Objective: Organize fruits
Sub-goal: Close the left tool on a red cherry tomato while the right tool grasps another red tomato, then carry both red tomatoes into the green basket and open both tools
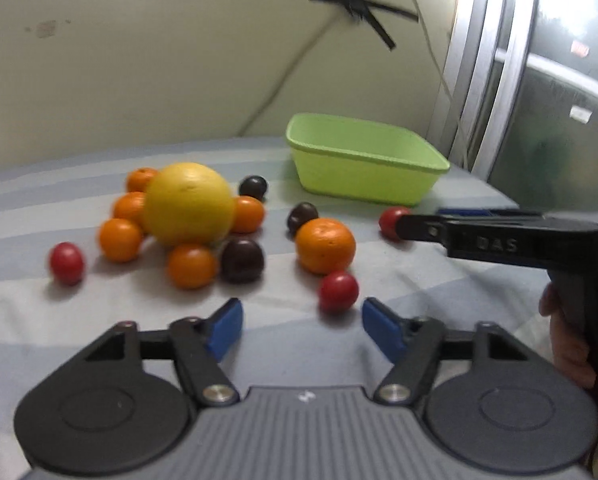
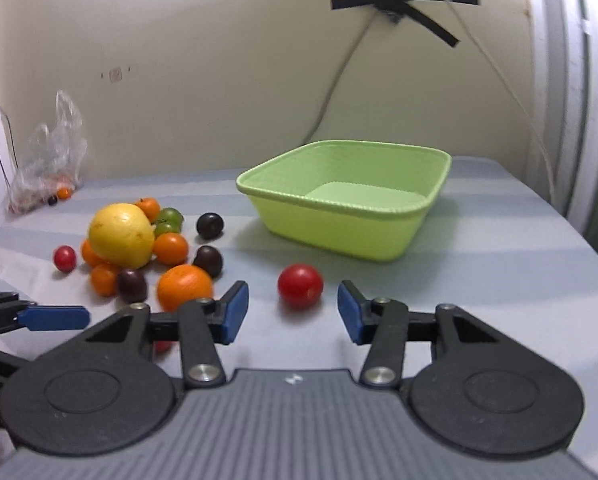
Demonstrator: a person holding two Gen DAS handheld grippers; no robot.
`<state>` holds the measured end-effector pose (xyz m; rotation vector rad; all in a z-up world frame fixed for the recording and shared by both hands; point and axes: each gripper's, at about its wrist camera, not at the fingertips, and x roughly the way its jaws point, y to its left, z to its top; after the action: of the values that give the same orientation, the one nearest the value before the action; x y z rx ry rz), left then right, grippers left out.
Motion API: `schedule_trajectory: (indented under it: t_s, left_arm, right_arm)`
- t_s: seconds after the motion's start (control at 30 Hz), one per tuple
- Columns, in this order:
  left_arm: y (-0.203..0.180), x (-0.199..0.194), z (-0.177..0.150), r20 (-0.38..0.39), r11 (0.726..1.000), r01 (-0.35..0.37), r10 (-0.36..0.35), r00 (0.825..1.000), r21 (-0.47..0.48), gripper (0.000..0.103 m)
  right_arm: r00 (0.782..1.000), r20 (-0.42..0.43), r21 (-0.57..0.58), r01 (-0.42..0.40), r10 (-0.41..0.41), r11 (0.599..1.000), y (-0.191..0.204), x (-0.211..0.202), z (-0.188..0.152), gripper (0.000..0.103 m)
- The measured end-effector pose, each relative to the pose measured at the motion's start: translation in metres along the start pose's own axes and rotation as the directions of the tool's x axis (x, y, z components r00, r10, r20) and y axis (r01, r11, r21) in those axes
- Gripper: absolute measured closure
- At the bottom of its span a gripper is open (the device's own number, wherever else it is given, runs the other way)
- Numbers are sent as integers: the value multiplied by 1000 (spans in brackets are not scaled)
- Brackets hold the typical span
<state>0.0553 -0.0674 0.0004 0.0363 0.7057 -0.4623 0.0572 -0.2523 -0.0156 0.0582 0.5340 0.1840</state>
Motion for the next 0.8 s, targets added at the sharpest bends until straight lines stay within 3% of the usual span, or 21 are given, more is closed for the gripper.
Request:
schedule_trajectory:
  t_s: [0.23,0.3,0.33,0.47,0.6,0.7,0.8]
  left_arm:
    - [-14,22,7,-7,997,-35,35,999,74,58]
    - [-15,20,5,-2,996,-16,16,1000,85,76]
    - [-15,19,5,-4,996,6,-6,1000,84,78]
    - [-17,12,3,2,996,37,-37,999,87,79]
    - [-10,-7,16,32,993,114,-114,993,29,79]
    - [-13,-16,44,98,989,137,-141,985,45,78]
    - [-14,4,87,112,983,184,-185,976,25,78]
  right_arm:
    - [996,-65,-36,-55,53,998,-12,27,6,72]
    - [997,-57,-39,-63,61,997,-11,23,5,72]
    - [996,-51,-42,-68,66,997,-12,22,6,72]
    - [997,-15,-43,-76,75,996,-12,11,6,72]
    - [996,56,-34,-73,75,997,-15,-5,13,72]
    - [990,135,-44,-42,48,998,-21,-14,28,72]
    - [984,180,-43,9,-1,999,-30,-4,48,72]
